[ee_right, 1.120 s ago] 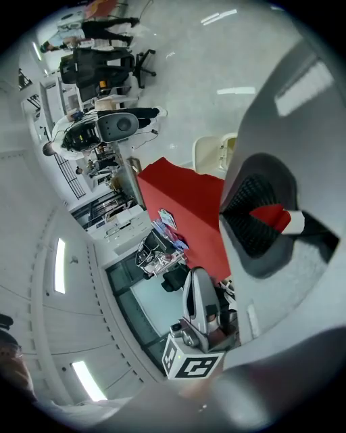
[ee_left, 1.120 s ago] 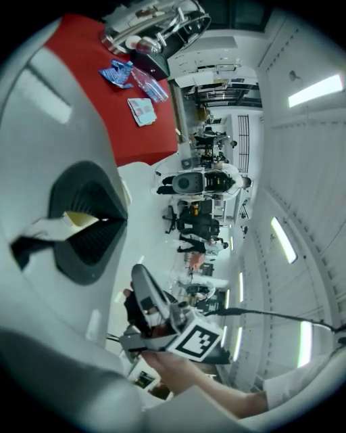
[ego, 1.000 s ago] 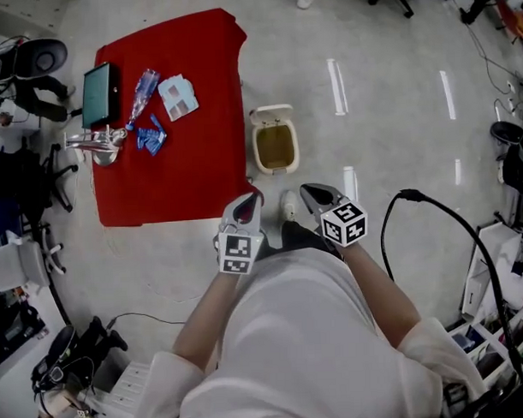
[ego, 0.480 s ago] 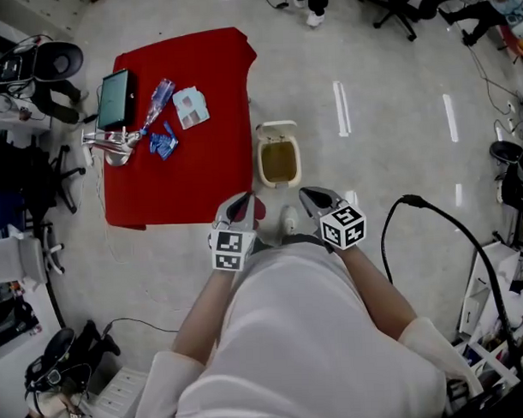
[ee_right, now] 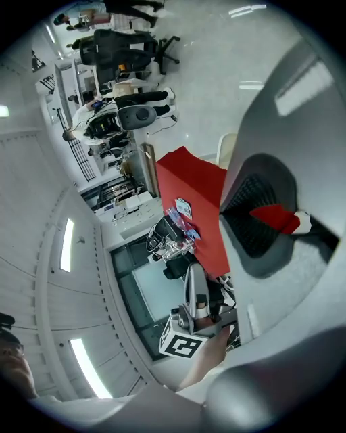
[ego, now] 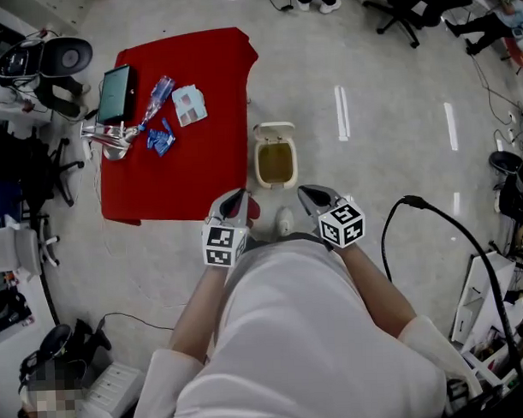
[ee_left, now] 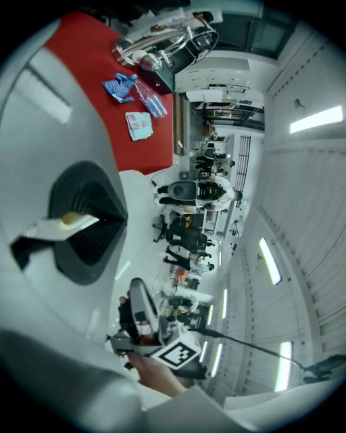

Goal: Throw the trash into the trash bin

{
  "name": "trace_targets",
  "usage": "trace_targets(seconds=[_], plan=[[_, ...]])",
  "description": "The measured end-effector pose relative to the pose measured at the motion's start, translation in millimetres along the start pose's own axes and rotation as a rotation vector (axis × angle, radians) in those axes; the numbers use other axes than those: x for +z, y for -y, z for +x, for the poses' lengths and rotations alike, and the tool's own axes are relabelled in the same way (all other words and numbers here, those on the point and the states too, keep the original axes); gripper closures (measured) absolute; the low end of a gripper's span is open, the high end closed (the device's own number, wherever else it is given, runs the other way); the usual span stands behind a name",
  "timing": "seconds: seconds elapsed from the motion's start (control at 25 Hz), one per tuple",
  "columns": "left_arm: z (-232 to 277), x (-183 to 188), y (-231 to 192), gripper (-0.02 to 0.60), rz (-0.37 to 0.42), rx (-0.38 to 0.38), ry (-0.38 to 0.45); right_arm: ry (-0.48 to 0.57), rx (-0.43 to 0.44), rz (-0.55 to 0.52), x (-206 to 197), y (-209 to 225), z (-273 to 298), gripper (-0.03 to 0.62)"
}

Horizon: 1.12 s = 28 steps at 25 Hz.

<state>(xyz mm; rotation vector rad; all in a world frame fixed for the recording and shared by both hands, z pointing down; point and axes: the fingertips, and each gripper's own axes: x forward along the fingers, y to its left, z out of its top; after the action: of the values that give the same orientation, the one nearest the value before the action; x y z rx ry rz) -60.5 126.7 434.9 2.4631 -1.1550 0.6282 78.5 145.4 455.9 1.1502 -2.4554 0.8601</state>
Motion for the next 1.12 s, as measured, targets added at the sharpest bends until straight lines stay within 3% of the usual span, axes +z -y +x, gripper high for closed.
trace_targets(seconds=[0.64,1.12], plan=[[0.4,-0.6,-4.1,0.577,-0.022,0.051,0.021,-0.026,0.046,-0.028,-2.7,11.8,1.5,0.592],[2.1,-5.5,-34.9,0.577,0.003,-0.012,0.010,-0.003,-0.031,0.000,10.9,5.9,26.0,0.592]])
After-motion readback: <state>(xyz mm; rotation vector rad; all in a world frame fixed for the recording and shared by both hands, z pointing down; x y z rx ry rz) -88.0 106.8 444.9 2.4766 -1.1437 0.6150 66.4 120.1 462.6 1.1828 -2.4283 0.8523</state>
